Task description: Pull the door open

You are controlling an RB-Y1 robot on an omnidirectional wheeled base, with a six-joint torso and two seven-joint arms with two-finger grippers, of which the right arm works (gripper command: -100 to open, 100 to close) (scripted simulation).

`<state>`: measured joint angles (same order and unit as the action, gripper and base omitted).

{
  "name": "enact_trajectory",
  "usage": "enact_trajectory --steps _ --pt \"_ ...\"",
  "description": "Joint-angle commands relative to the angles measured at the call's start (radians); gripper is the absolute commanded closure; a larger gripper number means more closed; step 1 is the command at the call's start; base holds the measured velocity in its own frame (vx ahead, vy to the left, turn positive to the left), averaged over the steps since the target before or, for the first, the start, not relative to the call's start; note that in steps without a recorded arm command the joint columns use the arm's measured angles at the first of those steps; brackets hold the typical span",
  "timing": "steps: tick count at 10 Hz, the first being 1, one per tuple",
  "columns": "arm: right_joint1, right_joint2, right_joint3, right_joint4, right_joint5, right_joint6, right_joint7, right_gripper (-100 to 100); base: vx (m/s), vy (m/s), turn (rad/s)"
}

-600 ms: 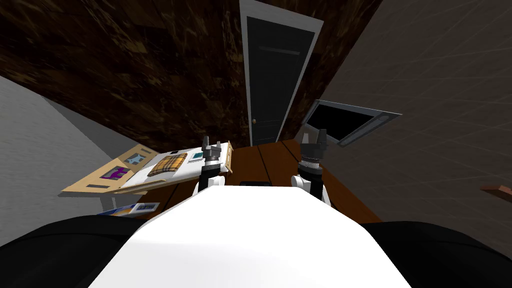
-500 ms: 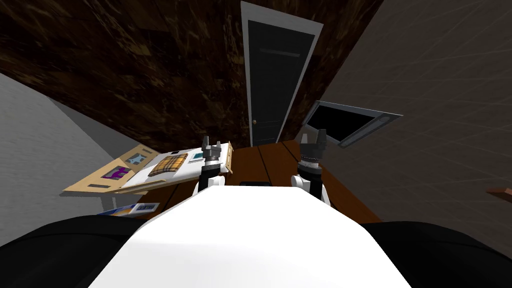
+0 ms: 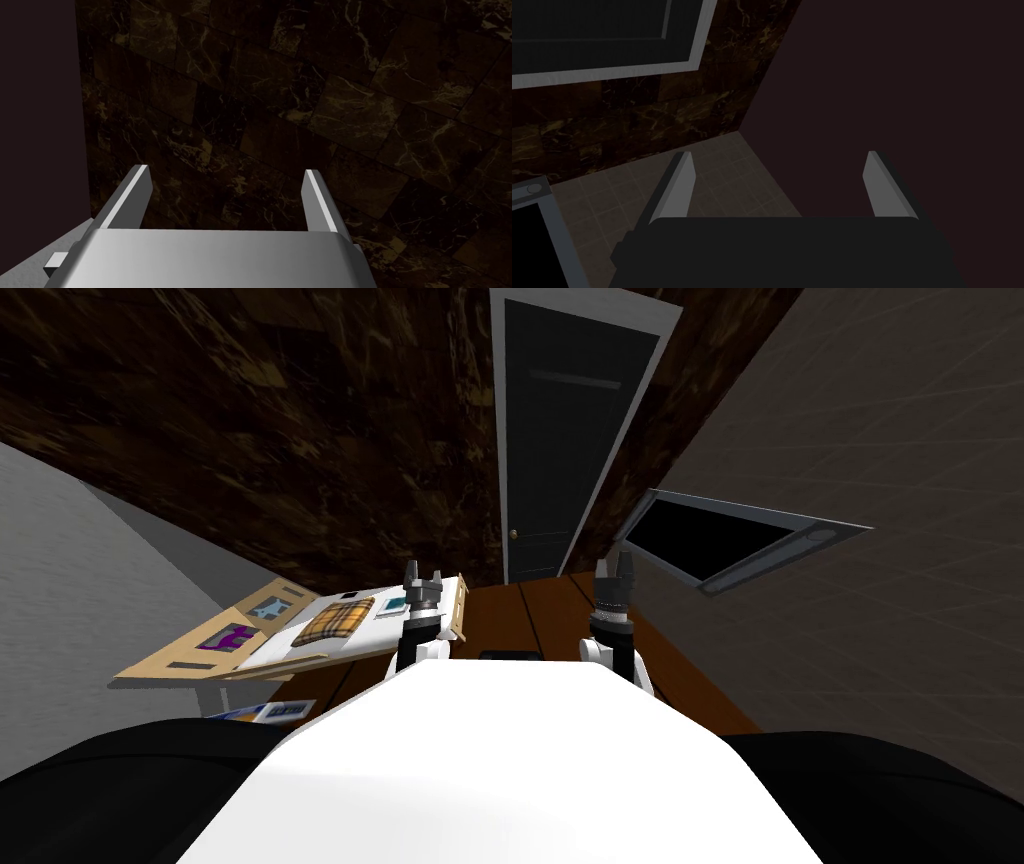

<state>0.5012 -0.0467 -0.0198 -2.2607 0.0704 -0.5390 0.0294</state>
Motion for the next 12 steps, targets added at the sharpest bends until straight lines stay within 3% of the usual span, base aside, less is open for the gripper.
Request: enact_trajectory --steps 1,12 --pt "-0.008 -0.006 0.0 0.03 0.016 -0.012 0.022 -100 0.18 0.017 0.073" --pt "-0.075 -0.025 0.018 0.28 0.169 -0.098 0.213 -100 0.186 0.017 0.081"
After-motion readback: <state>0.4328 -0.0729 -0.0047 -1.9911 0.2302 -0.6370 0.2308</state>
